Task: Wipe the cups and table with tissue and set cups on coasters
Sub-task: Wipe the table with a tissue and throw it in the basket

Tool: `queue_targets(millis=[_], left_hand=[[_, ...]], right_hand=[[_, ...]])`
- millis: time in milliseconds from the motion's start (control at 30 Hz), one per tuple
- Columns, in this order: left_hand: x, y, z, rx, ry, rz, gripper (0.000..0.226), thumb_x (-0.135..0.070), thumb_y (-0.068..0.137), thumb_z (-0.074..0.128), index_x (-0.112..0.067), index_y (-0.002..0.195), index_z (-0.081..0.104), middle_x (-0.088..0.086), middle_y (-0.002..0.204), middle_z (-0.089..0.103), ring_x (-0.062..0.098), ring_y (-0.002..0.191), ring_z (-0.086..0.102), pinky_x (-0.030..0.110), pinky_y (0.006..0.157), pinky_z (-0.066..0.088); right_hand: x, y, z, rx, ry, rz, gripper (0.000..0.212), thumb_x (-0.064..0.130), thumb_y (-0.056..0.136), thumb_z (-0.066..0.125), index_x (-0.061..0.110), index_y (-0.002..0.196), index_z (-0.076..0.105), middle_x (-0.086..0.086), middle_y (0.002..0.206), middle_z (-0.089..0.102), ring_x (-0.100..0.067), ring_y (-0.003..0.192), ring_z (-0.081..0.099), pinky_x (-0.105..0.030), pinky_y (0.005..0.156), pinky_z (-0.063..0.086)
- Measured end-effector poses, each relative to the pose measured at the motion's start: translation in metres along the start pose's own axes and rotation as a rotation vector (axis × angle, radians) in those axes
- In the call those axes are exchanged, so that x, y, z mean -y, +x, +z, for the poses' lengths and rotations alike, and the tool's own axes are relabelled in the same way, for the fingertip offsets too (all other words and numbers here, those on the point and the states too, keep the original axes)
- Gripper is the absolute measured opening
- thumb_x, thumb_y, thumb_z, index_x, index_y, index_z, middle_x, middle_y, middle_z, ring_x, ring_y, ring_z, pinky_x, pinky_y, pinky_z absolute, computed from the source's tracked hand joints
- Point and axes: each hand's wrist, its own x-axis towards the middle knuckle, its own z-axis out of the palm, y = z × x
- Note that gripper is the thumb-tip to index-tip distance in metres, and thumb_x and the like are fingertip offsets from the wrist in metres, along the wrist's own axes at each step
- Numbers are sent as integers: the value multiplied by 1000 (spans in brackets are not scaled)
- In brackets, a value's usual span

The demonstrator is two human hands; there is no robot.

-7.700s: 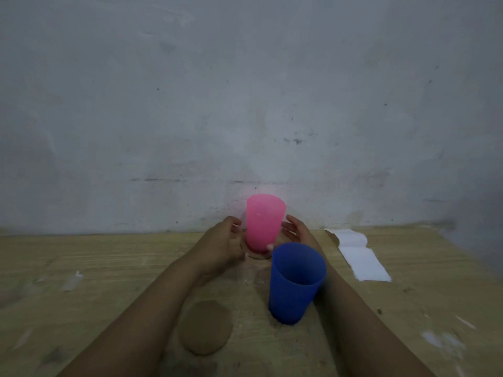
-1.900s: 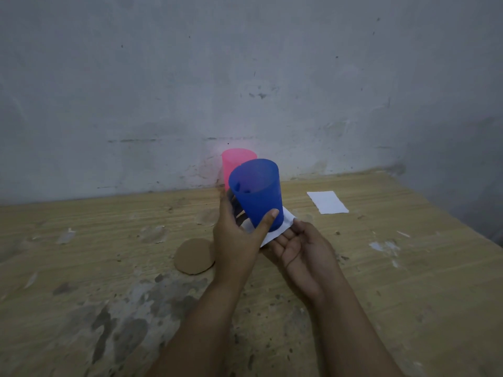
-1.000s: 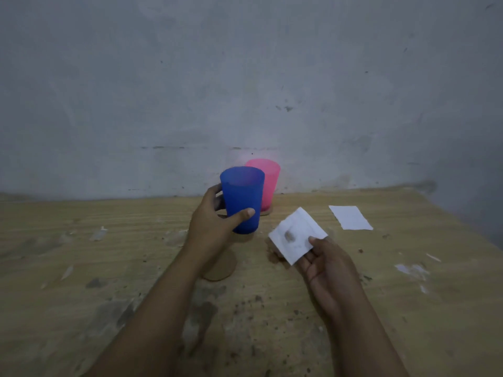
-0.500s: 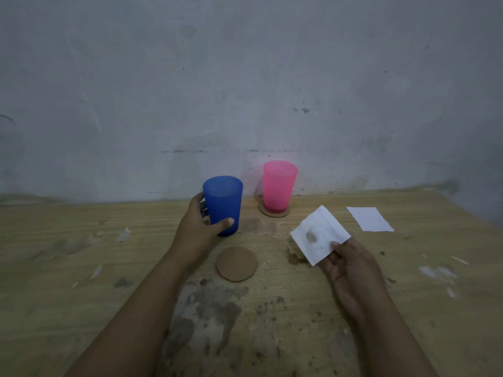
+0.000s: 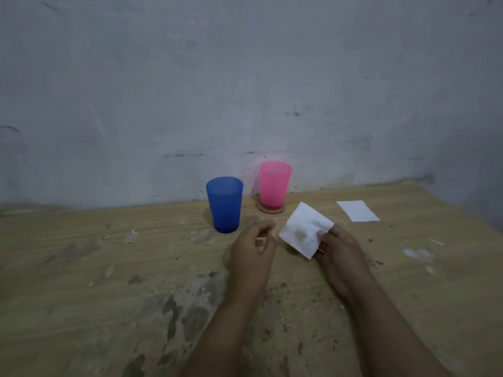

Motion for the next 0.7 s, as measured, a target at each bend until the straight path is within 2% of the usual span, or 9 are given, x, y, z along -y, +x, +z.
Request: queue_targets(millis=[100,200,367,433,533,567,700], left_hand=[[-2,0,13,119,6,-41,35,-21,94,53,-25,129,54,-14,126,56,-2,110,52,3,82,39],[-3,3,18,144,18,-59,41,-29,95,52,-21,136,48,-7,135,54,2,114,50,19,93,40],[-3,7,21,102,45,-52,39,-25,92,57,-23,131,54,-5,125,62,7,107,57,26,91,48],[-1,9,17,50,5,-77,35,-19,89,61,-24,124,60,-6,113,67,4,97,60,20,84,50],[1,15,14,-21,-19,-105,32,-14,87,64,-25,116,65,-18,96,65,-5,86,58,9,70,46],[1,16,13,-37,-32,-118,31,-13,86,65,-25,115,66,-20,94,63,-7,85,57,9,69,45],[0,17,14,-30,-129,-145,28,-8,86,63,-19,112,68,-11,104,66,-2,94,59,13,77,48]], right_hand=[[1,-1,1,3,-34,6,29,2,94,42,6,116,62,-12,108,71,-28,99,68,-36,79,58],[-2,-3,2,24,-63,12,29,3,95,43,7,115,63,-11,107,72,-27,96,69,-32,73,59],[-4,-1,-3,93,-74,4,29,3,94,43,8,113,65,-11,107,72,-28,96,69,-32,71,58],[-6,1,-5,105,-88,1,29,2,93,45,11,112,66,-9,106,73,-26,96,69,-30,69,57],[-10,5,-10,149,-116,-31,30,-4,88,50,9,110,66,-9,101,73,-28,95,69,-32,72,56],[-11,6,-11,158,-143,-53,30,-5,86,52,10,107,67,-10,101,73,-28,95,69,-33,73,56],[-11,5,-13,145,-313,-152,29,-2,82,55,17,91,75,-9,95,75,-29,91,69,-40,77,56]])
